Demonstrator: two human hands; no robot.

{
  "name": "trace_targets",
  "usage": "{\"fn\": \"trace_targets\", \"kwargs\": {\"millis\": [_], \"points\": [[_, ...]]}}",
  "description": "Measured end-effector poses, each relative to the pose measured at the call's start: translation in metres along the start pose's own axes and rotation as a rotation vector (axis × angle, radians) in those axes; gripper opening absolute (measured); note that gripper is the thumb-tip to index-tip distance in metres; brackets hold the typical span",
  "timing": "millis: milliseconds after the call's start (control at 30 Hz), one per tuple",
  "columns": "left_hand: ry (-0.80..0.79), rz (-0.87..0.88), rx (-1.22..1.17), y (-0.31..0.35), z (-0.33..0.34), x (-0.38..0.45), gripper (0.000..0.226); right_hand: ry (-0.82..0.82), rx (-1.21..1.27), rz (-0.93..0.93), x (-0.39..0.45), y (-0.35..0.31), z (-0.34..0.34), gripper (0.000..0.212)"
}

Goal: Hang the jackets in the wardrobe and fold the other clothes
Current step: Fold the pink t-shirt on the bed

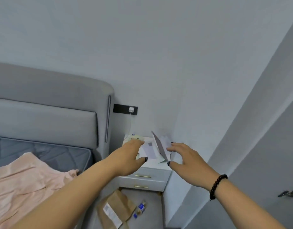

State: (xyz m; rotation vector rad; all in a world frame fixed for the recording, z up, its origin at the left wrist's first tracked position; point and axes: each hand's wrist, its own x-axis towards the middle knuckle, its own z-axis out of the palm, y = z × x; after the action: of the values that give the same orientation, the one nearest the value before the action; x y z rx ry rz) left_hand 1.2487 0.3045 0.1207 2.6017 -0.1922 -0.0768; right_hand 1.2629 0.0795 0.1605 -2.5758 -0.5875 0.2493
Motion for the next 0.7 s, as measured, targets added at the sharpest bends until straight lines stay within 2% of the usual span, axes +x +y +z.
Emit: {"fn": "trace_targets", "kwargs": {"millis": [333, 700], "points": [[-0.002, -0.225, -0.163, -0.176, 0.002, -0.037, 0.063, -0.251, 0.034, -0.07, 0.127, -0.083, 0.143, 0.041], [0.018, -0.491, -0.288, -0.298, 0.01, -0.041, 0.055, -0.522, 0.002, -0.136, 0.233, -0.116, 0.243, 0.038]]}}
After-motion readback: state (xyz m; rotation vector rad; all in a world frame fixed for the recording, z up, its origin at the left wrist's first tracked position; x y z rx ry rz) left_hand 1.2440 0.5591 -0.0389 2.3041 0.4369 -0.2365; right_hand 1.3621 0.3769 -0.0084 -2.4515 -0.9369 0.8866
